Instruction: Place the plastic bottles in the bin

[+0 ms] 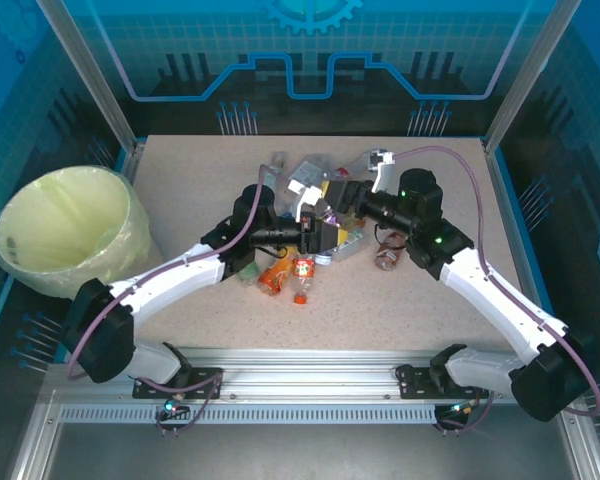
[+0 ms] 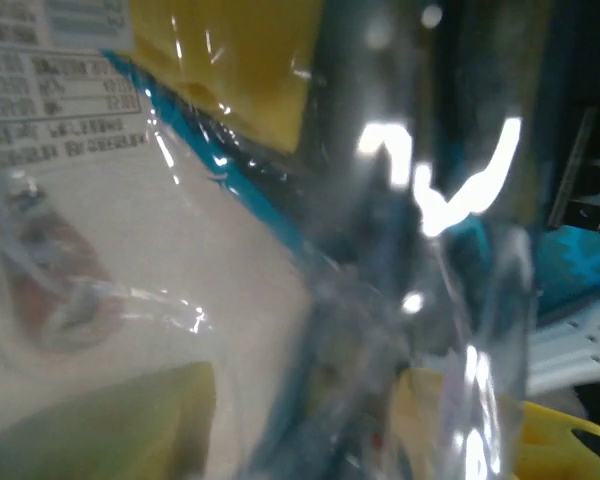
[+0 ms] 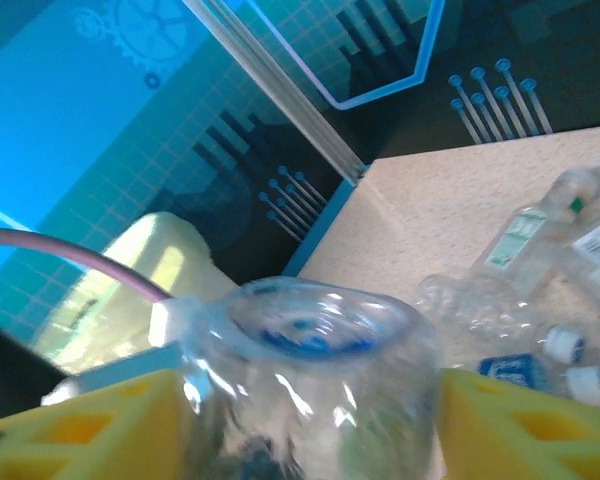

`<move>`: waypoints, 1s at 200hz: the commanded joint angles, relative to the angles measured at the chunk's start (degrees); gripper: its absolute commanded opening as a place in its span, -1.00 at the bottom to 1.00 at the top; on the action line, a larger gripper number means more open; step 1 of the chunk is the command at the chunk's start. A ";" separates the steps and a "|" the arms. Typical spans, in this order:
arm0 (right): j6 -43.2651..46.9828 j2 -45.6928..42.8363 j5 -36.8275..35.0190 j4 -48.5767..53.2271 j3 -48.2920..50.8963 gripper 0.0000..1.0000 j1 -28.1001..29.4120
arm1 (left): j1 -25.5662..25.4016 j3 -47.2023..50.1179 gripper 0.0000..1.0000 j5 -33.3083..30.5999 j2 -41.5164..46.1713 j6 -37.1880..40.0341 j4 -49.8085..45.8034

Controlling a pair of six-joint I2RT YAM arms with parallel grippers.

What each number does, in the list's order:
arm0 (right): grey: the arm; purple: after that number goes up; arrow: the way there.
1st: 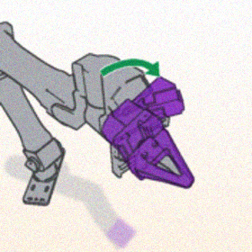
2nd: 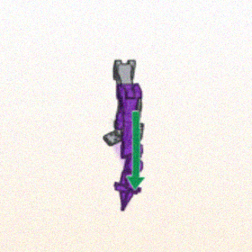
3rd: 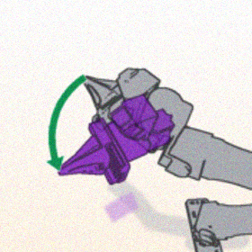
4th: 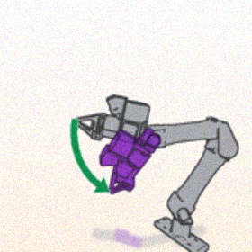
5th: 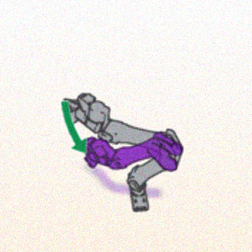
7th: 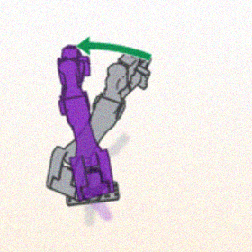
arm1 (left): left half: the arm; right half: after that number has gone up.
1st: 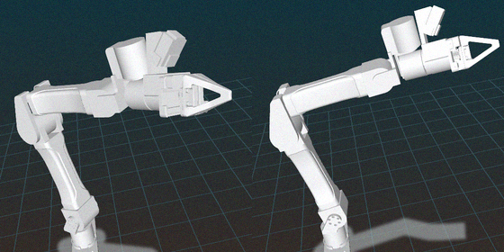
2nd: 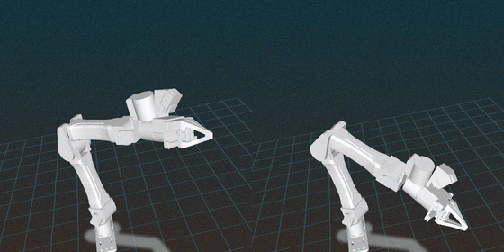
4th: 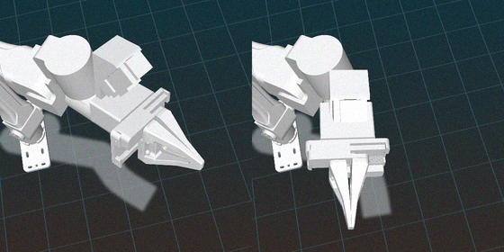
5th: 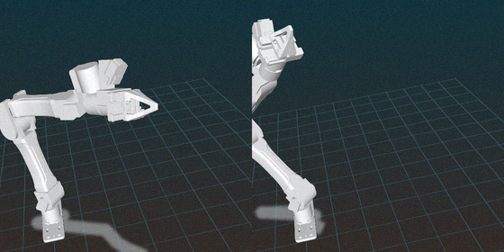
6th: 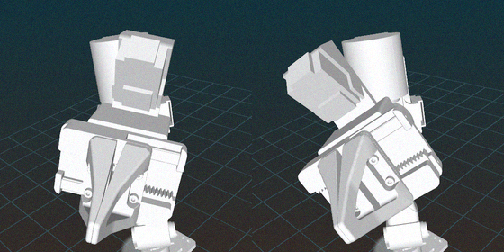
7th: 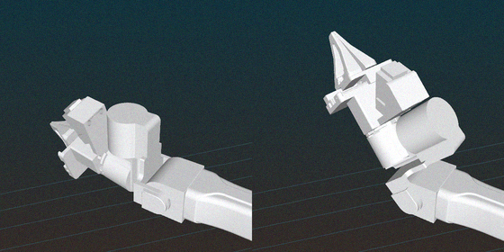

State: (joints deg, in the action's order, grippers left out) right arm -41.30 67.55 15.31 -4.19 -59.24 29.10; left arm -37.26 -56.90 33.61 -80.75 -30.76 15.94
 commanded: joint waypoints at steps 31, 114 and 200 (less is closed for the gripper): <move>5.32 -1.72 -4.07 11.72 -6.67 0.90 0.61 | 0.08 -5.42 -0.18 -31.72 6.99 9.98 -25.52; 3.73 -9.15 -36.75 22.71 -0.35 1.00 -1.82 | 2.98 -15.67 -0.20 -65.04 21.75 20.73 -49.44; -0.87 -11.71 -36.26 21.45 4.49 1.00 -8.46 | 26.01 -29.02 -0.22 -86.30 17.50 35.15 -57.81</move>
State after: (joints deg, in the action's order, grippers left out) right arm -40.18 57.25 -19.99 18.02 -55.66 22.41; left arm -18.39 -84.84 -44.69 -61.54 -2.20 -41.34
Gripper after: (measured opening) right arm 0.997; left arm 0.493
